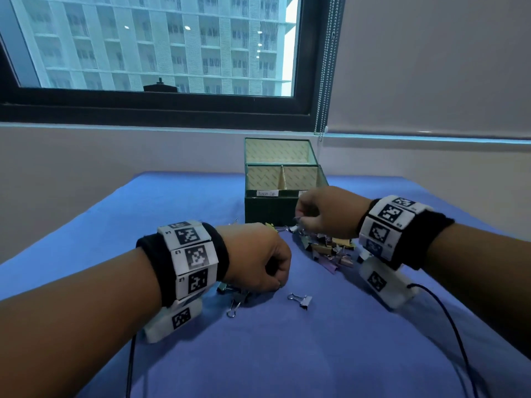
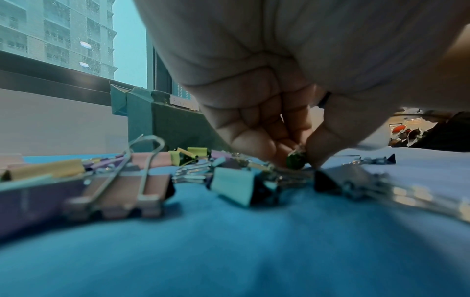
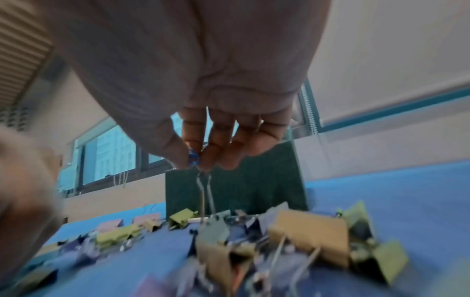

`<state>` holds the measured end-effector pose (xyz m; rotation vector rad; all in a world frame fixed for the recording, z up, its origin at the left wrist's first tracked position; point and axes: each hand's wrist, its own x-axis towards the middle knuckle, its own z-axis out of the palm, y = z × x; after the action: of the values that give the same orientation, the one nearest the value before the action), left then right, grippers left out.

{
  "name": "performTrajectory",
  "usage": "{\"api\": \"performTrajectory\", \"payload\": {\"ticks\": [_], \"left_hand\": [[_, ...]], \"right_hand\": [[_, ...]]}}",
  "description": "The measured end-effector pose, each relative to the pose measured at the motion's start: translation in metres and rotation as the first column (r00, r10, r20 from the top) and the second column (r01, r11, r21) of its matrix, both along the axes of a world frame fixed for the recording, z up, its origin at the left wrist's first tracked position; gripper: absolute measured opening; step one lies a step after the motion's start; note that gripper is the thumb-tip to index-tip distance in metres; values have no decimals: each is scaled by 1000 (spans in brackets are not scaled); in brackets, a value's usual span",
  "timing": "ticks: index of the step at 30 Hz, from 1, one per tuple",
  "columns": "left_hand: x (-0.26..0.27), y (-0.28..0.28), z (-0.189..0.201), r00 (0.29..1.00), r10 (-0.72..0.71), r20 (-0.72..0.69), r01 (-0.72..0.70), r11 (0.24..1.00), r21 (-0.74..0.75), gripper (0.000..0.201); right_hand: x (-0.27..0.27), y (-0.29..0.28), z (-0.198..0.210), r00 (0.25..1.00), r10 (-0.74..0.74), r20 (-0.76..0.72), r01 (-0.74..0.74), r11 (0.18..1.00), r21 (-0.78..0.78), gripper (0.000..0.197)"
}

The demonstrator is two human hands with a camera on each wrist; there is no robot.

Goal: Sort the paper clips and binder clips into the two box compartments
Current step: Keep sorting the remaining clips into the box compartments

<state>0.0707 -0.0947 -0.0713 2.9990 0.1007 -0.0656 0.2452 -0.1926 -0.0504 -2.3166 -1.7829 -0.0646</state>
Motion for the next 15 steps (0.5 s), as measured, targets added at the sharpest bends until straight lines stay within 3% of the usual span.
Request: {"api": "performTrajectory", "payload": {"ticks": [3, 8, 11, 15], "left_hand": [[2, 1, -2, 999, 20, 33, -20, 1000, 23, 8], [3, 6, 0, 997, 55, 59, -52, 998, -46, 14], [3, 7, 2, 998, 45, 52, -41, 996, -76, 21], [3, 9, 1, 997, 42, 63, -38, 996, -77, 18]], "right_hand": [[13, 12, 22, 998, -66, 20, 67, 998, -9, 14], [39, 42, 47, 974, -215, 72, 200, 964, 175, 17], [43, 47, 44, 967, -234, 99, 218, 964, 151, 23], [35, 17, 37, 976, -202, 77, 186, 967, 175, 5]]}}
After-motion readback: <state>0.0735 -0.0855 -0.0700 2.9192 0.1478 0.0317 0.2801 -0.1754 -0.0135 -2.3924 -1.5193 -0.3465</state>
